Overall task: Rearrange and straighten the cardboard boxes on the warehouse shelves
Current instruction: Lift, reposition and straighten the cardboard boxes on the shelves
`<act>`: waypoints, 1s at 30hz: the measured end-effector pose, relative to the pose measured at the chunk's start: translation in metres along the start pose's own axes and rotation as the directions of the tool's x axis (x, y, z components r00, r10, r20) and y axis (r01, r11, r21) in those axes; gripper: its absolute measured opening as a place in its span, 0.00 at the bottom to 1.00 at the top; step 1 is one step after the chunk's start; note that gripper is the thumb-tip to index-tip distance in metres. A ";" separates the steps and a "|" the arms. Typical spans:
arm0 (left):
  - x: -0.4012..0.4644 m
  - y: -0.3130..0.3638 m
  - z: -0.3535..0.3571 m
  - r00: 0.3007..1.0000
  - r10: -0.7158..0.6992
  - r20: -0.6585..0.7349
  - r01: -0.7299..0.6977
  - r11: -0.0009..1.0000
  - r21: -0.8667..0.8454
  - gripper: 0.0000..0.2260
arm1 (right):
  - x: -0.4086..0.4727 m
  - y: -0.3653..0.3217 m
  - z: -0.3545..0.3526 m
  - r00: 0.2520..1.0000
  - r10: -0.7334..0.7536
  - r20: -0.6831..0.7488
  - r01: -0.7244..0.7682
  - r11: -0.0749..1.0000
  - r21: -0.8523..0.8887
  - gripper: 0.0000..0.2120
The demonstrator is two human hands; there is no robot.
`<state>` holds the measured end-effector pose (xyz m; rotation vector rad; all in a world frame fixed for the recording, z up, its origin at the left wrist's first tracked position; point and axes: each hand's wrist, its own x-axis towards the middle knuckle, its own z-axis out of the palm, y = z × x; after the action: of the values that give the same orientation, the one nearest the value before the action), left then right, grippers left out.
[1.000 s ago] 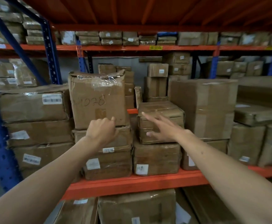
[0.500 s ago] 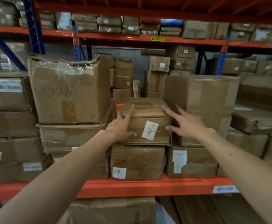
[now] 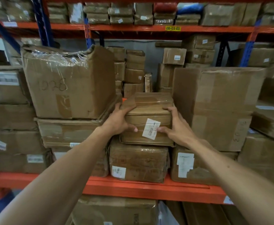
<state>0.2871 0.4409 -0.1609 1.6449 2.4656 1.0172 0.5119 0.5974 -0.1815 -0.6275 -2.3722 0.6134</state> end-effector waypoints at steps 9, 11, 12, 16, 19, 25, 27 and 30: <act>-0.053 0.014 0.031 0.925 -0.277 -0.259 0.131 0.874 -0.469 0.46 | 0.067 -0.088 -0.074 0.945 -0.244 0.219 0.314 0.868 -0.385 0.33; -0.067 0.020 0.044 0.916 -0.323 -0.236 0.148 0.823 -0.549 0.44 | 0.081 -0.120 -0.076 0.893 -0.296 0.339 0.442 0.722 -0.533 0.33; -0.071 0.022 0.049 0.919 -0.334 -0.210 0.178 0.825 -0.536 0.41 | 0.084 -0.132 -0.070 0.869 -0.315 0.383 0.492 0.633 -0.598 0.34; -0.079 0.019 0.036 0.910 -0.401 -0.105 0.379 0.907 -0.183 0.32 | 0.076 -0.160 -0.032 0.800 -0.440 0.408 0.585 0.426 -0.690 0.34; -0.084 0.010 0.001 0.931 -0.334 -0.150 0.340 0.940 0.016 0.34 | 0.070 -0.170 -0.019 0.814 -0.472 0.337 0.564 0.505 -0.654 0.35; -0.073 0.019 -0.049 0.940 0.156 -0.305 -0.044 0.939 0.342 0.46 | 0.043 -0.122 -0.031 0.922 -0.358 0.145 0.384 0.805 -0.452 0.43; -0.059 0.025 -0.063 0.938 0.290 -0.192 -0.183 0.881 0.436 0.47 | 0.027 -0.097 -0.029 0.944 -0.329 0.033 0.314 0.861 -0.400 0.46; -0.035 0.039 -0.074 0.920 0.391 -0.028 -0.332 0.815 0.476 0.48 | 0.005 -0.069 -0.018 0.956 -0.293 -0.030 0.277 0.929 -0.245 0.44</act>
<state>0.3087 0.3835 -0.0941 2.3344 2.6917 0.5747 0.5000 0.5508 -0.1281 -0.3822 -2.4320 0.1785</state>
